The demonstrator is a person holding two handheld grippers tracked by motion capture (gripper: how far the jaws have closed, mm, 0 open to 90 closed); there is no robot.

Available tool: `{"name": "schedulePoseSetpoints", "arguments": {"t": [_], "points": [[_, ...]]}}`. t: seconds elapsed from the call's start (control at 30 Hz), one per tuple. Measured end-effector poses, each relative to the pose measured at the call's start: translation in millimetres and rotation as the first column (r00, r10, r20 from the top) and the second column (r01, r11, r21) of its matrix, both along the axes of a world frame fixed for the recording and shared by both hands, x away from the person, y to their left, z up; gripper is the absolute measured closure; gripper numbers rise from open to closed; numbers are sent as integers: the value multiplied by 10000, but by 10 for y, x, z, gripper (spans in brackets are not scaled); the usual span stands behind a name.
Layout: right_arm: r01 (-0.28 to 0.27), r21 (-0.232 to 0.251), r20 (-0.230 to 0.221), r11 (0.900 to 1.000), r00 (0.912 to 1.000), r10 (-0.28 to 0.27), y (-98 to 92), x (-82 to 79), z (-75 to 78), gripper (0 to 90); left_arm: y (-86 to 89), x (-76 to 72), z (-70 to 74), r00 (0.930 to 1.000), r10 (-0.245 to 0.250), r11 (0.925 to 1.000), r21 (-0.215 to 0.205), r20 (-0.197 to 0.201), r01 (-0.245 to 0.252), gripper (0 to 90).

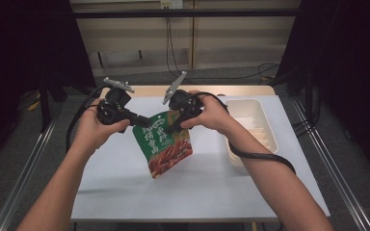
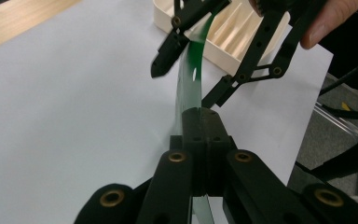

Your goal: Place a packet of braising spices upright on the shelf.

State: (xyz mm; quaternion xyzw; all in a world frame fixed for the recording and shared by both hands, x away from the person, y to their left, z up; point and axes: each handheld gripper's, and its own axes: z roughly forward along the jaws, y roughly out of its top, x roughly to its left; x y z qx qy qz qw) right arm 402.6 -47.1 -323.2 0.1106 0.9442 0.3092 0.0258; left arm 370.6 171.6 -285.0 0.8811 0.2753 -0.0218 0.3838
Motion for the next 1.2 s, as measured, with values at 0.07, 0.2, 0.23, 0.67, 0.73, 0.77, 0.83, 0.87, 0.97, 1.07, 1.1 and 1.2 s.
{"name": "schedulePoseSetpoints", "arguments": {"t": [0.07, 0.2, 0.23, 0.67, 0.73, 0.77, 0.83, 0.87, 0.97, 1.07, 1.1, 1.2], "points": [[50, -324, 37, 9995, 10000, -48, 7, -3, 11, 605, 9, 7, -2, 10000, 25, 10000, -16, 25, -25, 900], [-53, -591, -46, 9982, 10000, 50, -2, -10, 29, 678, 17, 7, -12, 10000, 38, 9998, -201, 16, -38, 900], [-56, -634, -60, 9980, 10000, 52, -3, -13, 35, 695, 21, 9, -9, 10000, -9, 9999, -171, -16, 9, 900], [-183, -1538, -541, 9879, 9985, 101, -33, -69, 115, 900, 28, 6, -64, 9992, 259, 9964, -813, 291, -235, 841], [-115, -1711, -633, 9852, 9980, 7, -45, -70, 119, 900, 46, 4, -72, 9991, 305, 9954, -912, 297, -277, 820], [-82, -1757, -612, 9844, 9981, -26, -52, -70, 119, 900, 65, -3, -76, 9984, 437, 9950, -916, 352, -403, 793], [-51, -1818, -753, 9833, 9971, -88, -73, -73, 125, 900, 101, -9, -86, 9959, 624, 9935, -994, 653, -558, 703], [53, -1908, -839, 9816, 9962, -217, -85, -71, 130, 900, 125, -9, -91, 9948, 655, 9937, -962, 774, -580, 645], [273, -2088, -957, 9776, 9942, -482, -113, -64, 136, 900, 163, -25, -130, 9919, 818, 9914, -1099, 974, -709, 558], [364, -2274, -1090, 9731, 9921, -626, -121, -60, 146, 900, 195, -25, -180, 9891, 1100, 9887, -1130, 977, -988, 450], [423, -2302, -1080, 9722, 9918, -687, -120, -61, 147, 900, 200, -19, -203, 9884, 1160, 9879, -1146, 983, -1046, 408], [421, -2446, -1159, 9687, 9906, -723, -108, -59, 157, 900, 222, -14, -256, 9868, 1254, 9864, -1197, 1029, -1128, 367]]}}
